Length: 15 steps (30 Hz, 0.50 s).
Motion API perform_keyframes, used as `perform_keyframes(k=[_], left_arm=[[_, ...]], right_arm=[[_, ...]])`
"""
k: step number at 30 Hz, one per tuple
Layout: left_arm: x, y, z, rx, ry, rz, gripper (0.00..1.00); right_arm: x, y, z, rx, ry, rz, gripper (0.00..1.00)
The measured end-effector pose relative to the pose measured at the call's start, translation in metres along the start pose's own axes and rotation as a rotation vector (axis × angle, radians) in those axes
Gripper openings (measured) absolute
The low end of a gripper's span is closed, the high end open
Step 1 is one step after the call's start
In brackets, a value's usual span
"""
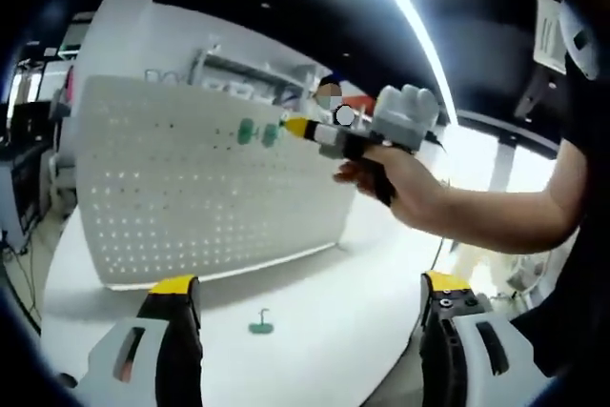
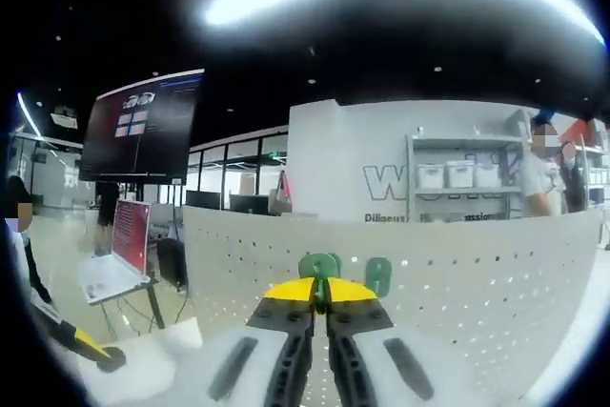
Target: Insert the hook assembly into the mounting plate slot until the hook locks in place.
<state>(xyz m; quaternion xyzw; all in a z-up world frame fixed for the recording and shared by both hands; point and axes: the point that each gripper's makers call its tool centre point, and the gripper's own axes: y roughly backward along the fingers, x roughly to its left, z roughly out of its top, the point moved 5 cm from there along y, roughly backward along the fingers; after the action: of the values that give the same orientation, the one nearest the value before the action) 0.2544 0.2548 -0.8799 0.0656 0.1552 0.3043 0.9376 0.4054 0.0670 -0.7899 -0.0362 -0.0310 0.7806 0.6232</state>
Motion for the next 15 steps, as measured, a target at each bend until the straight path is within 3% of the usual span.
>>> perform_keyframes(k=[15], left_arm=[[0.010,-0.002,-0.006,0.010,0.044,0.017,0.91]], right_arm=[[-0.042,-0.008,0.004,-0.014,-0.011,-0.108,0.00]])
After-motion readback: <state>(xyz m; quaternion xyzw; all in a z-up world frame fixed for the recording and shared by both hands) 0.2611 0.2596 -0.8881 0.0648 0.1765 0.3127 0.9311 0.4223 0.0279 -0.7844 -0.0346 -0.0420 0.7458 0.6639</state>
